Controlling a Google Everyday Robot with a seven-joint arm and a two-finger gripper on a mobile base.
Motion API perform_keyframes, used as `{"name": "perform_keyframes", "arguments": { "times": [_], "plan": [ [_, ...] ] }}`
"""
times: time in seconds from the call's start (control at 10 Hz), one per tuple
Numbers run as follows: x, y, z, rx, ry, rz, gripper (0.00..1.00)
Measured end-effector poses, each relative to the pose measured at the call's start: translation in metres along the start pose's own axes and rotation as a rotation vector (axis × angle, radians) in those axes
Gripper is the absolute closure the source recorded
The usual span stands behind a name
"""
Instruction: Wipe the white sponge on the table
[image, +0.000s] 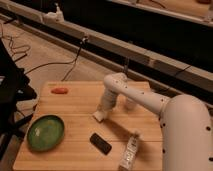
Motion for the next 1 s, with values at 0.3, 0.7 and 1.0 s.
{"name": "perform_keyframes", "arguments": {
  "times": [0.3, 0.7, 1.0],
  "plan": [
    [-0.005, -0.045, 0.005, 0.004, -0.005, -0.046, 1.00],
    [-0.059, -0.072, 0.029, -0.052, -0.029, -0.206, 1.00],
    [-0.089, -0.038, 0.042, -0.112, -0.037, -0.243, 1.00]
  ]
}}
